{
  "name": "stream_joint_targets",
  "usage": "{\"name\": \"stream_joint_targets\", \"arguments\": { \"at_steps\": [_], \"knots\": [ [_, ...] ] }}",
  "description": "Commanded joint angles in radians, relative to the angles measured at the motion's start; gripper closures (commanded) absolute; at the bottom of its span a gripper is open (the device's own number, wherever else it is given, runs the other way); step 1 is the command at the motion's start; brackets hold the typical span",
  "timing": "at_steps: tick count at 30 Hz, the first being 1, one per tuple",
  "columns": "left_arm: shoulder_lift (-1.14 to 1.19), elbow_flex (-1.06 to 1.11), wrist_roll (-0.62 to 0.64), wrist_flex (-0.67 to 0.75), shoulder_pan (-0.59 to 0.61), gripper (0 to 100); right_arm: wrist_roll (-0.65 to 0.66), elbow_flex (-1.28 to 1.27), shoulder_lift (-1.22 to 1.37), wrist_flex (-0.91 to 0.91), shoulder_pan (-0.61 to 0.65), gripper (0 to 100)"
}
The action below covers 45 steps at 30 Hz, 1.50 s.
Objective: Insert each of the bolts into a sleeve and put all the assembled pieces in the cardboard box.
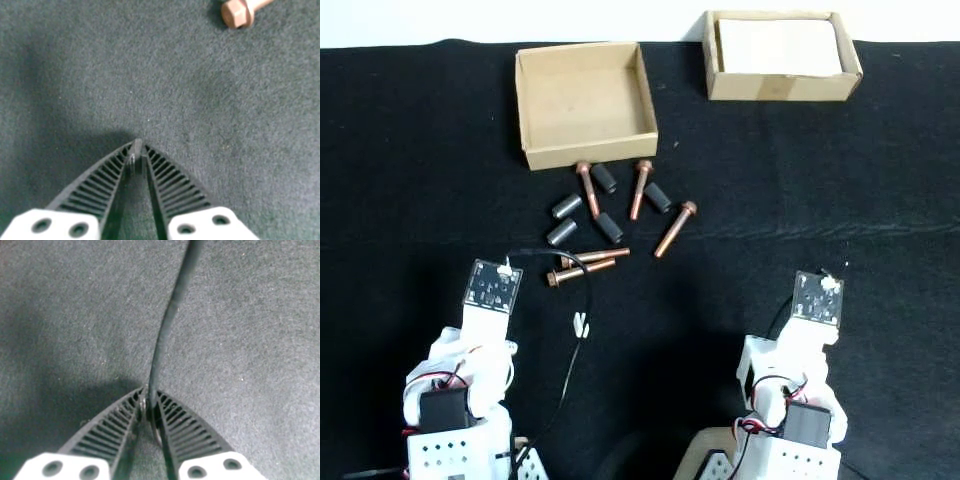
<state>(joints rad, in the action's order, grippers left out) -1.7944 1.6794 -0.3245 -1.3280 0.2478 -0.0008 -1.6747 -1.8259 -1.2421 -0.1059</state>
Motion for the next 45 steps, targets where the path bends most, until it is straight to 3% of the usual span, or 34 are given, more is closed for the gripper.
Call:
{"name": "stream_joint_targets", "arguments": {
  "at_steps": [1, 8, 12, 15, 20, 25, 28, 30, 34, 38, 42, 45],
  "knots": [
    [-0.01, 0.016, -0.005, -0.005, -0.013, 99, 0.005, -0.134, -0.008, -0.004, 0.005, 99.1],
    [-0.012, 0.004, -0.008, -0.003, -0.004, 99, 0.003, -0.134, -0.008, -0.004, 0.005, 99.1],
    [-0.012, -0.059, -0.008, 0.005, 0.064, 99, 0.003, -0.134, -0.008, -0.004, 0.005, 99.1],
    [-0.012, -0.114, -0.008, 0.08, 0.074, 99, 0.003, -0.134, -0.008, 0.002, 0.018, 99.1],
    [-0.005, -0.383, -0.003, 0.095, 0.077, 99, 0.008, -0.117, -0.008, 0.087, 0.025, 99.1],
    [0.03, -0.769, 0.0, 0.068, 0.079, 99, 0.011, 0.147, -0.008, 0.206, 0.031, 99.0],
    [0.182, -1.03, 0.02, 0.051, 0.088, 99, 0.061, 0.32, 0.008, 0.294, 0.031, 98.9],
    [0.341, -1.242, 0.098, -0.012, 0.111, 99, 0.068, 0.427, 0.064, 0.315, 0.031, 98.9],
    [0.728, -1.685, 0.238, -0.229, 0.108, 94, 0.068, 0.69, 0.3, 0.298, 0.031, 98.9],
    [1.047, -2.055, 0.279, -0.411, 0.073, 94, 0.069, 1.009, 0.633, 0.203, 0.048, 98.9],
    [1.231, -2.167, 0.279, -0.44, 0.087, 94, 0.072, 1.334, 0.961, 0.071, 0.139, 96.4],
    [1.319, -2.121, 0.279, -0.44, 0.091, 92, 0.072, 1.557, 1.185, -0.015, 0.211, 85.6]
  ]
}}
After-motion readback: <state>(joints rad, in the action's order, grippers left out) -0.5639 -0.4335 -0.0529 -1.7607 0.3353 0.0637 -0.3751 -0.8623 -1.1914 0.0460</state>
